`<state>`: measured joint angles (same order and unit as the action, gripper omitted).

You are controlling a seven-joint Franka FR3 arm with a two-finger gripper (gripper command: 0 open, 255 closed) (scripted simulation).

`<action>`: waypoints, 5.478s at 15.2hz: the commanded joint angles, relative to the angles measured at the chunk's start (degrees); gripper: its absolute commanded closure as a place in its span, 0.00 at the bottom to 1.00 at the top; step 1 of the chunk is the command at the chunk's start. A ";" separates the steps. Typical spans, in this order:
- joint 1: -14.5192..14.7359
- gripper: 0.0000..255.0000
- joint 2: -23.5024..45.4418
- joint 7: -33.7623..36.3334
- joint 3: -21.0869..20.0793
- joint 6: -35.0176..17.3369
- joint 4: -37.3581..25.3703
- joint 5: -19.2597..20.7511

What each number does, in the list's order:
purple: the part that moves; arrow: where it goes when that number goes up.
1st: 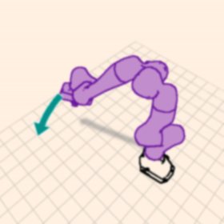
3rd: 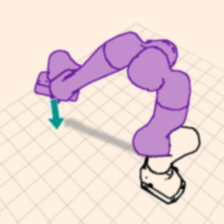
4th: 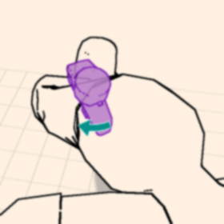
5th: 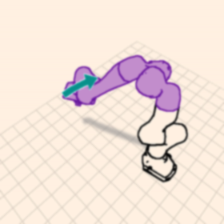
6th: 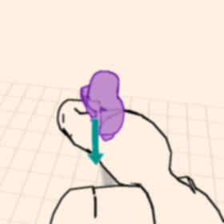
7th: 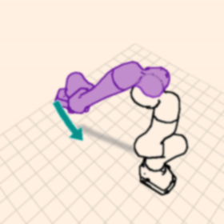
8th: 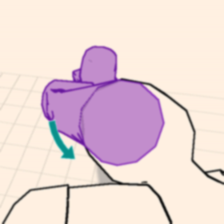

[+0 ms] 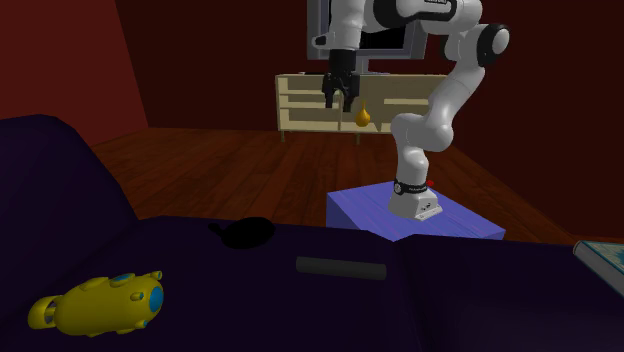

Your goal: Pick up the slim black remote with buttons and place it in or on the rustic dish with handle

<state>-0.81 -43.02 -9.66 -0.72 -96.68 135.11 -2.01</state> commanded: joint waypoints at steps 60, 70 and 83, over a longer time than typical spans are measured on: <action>-4.71 1.00 62.86 100.28 -44.90 -33.31 -16.40 38.77; -7.38 1.00 57.29 94.90 -48.11 -28.82 -18.14 32.02; -9.59 1.00 51.21 88.62 -50.43 -21.87 -22.49 24.63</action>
<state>-10.28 8.66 79.36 -51.01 -119.09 112.92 23.16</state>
